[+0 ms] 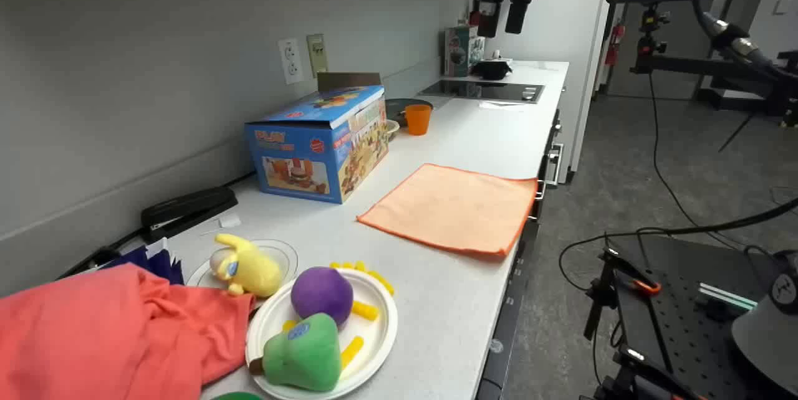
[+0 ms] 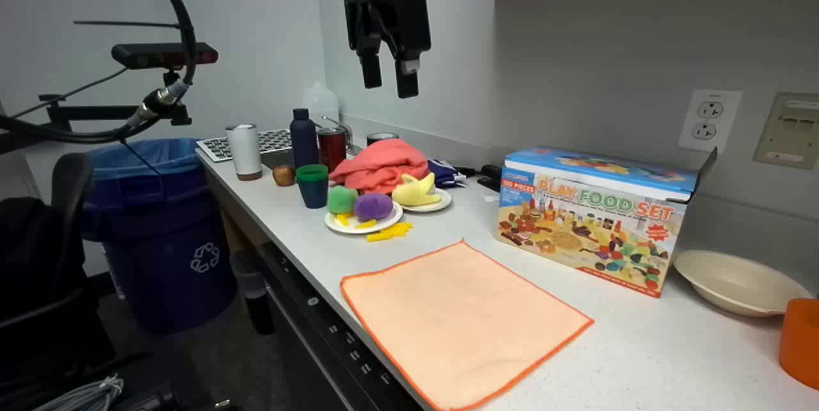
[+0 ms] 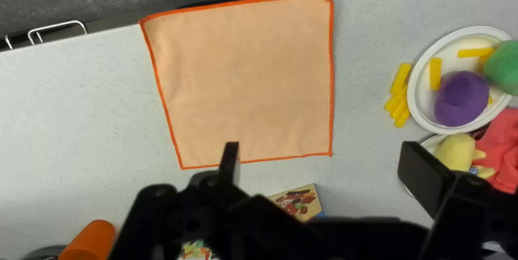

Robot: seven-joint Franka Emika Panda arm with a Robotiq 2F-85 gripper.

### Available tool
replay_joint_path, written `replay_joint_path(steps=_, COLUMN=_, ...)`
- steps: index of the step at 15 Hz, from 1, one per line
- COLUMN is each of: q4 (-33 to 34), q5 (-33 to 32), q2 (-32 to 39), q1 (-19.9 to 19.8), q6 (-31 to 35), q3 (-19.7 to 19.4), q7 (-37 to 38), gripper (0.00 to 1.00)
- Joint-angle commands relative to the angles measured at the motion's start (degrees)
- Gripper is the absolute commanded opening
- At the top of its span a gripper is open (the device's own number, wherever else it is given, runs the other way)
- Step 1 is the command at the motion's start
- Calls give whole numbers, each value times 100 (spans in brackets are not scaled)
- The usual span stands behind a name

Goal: Fold the towel diagonally three times

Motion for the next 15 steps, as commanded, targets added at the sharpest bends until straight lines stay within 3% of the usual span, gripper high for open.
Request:
replay_joint_path(steps=1, q4=6, q5=-5, q2=5, q1=13, q6=-12, q3=-12, q7=3, gripper=100)
replay_joint_path(steps=15, q4=58, q5=27, q2=33, q1=62, q6=-297, q3=-61, q7=-229, gripper=100)
